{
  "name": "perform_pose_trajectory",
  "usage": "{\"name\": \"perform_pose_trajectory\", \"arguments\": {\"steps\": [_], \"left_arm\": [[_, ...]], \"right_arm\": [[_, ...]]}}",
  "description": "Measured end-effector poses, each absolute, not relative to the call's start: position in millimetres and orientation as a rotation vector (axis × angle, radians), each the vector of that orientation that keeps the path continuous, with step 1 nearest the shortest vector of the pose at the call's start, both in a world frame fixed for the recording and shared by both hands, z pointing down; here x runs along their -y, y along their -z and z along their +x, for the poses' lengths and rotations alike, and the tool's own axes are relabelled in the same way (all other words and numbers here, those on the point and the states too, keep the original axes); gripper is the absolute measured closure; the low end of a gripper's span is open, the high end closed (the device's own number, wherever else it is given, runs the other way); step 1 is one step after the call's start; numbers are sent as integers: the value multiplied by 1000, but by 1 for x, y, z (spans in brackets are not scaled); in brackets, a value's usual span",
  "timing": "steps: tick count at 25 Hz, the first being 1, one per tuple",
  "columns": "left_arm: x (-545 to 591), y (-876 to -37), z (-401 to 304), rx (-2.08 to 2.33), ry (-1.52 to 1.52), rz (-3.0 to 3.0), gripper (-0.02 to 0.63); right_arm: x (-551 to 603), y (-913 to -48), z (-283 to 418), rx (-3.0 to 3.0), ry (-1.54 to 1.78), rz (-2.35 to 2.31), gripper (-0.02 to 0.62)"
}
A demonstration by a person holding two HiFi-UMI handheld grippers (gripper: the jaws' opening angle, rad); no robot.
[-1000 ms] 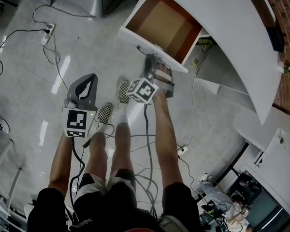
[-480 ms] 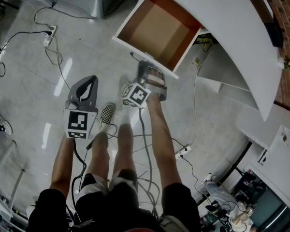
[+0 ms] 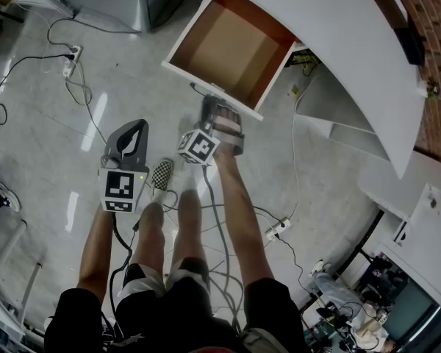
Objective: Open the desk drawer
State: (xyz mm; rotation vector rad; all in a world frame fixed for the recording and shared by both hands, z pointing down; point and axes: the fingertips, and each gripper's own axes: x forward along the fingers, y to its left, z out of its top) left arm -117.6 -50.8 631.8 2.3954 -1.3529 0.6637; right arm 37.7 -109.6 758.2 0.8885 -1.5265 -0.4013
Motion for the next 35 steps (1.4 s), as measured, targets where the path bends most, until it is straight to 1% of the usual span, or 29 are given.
{"name": "perform_pose_trajectory", "arguments": {"steps": [6,7,8,9,10,11,17,22,30,35], "left_arm": [[57,-623,-119,1343,-695,2406,595],[58,-621,-120,1343,-697,2407,595],[59,-620,-120,1344,-699,2408,595],[60,-619,-121,1345,-701,2410,595],[61,-617,-121,1346,-702,2412,595],[61,-615,-121,1347,-703,2414,595],[66,-592,-115,1344,-697,2446,595],[73,-552,-103,1345,-675,2507,595],[89,-458,-81,1371,-613,2610,595],[94,-392,-57,1376,-546,2703,595]], "right_arm": [[105,-757,40,1552,366,979,557],[103,-755,41,1566,347,996,521],[100,-751,42,1585,324,1015,457],[97,-748,43,1603,303,1034,417],[95,-744,44,1617,286,1049,383],[91,-740,45,1627,276,1059,365],[80,-710,45,1675,238,1088,364],[80,-664,52,1721,161,1161,364],[92,-542,80,1833,5,1371,365],[93,-457,100,1913,-47,1537,393]]}}
